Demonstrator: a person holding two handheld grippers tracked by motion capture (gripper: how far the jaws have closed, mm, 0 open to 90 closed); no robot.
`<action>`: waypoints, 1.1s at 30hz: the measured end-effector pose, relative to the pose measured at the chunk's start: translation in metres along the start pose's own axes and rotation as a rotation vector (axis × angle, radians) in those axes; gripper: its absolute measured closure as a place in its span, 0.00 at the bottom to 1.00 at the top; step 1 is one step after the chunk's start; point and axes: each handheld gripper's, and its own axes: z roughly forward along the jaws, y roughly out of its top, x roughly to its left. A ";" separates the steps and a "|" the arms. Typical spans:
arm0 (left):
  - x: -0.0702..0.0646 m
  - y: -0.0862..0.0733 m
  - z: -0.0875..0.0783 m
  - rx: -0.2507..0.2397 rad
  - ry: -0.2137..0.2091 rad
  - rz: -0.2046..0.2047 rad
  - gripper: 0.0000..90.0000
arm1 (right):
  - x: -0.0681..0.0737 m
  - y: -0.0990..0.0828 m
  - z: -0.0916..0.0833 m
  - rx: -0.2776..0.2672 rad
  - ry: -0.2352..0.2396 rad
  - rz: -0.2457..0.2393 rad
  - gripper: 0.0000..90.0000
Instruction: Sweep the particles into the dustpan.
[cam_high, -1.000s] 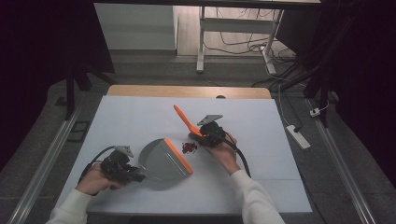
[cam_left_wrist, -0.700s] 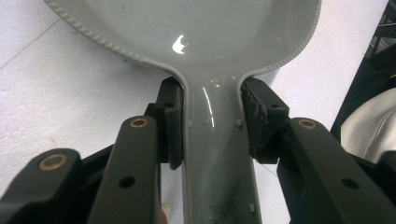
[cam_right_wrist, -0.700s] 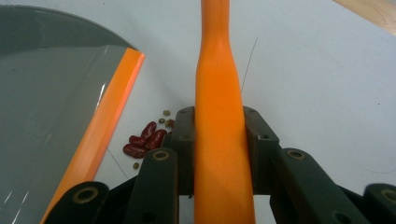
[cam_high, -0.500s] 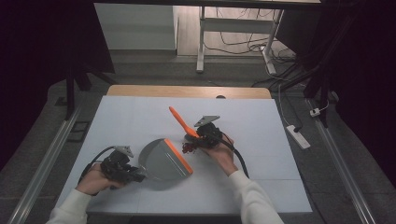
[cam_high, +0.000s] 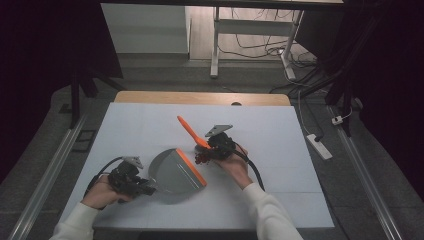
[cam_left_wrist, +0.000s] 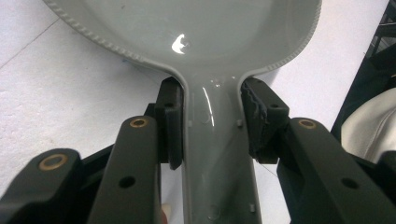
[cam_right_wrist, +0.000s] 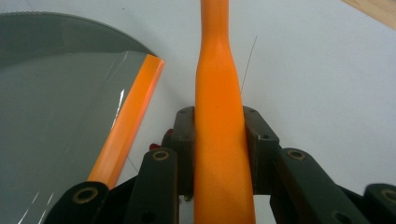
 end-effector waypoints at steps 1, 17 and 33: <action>0.000 0.000 0.000 0.000 0.000 0.001 0.69 | 0.001 0.000 0.000 -0.001 0.005 0.001 0.78; 0.000 0.000 0.001 0.001 -0.002 0.000 0.69 | 0.014 0.003 0.003 -0.003 0.039 -0.026 0.78; -0.001 0.000 0.002 0.004 -0.002 0.002 0.69 | 0.026 0.005 0.008 -0.028 0.098 -0.034 0.78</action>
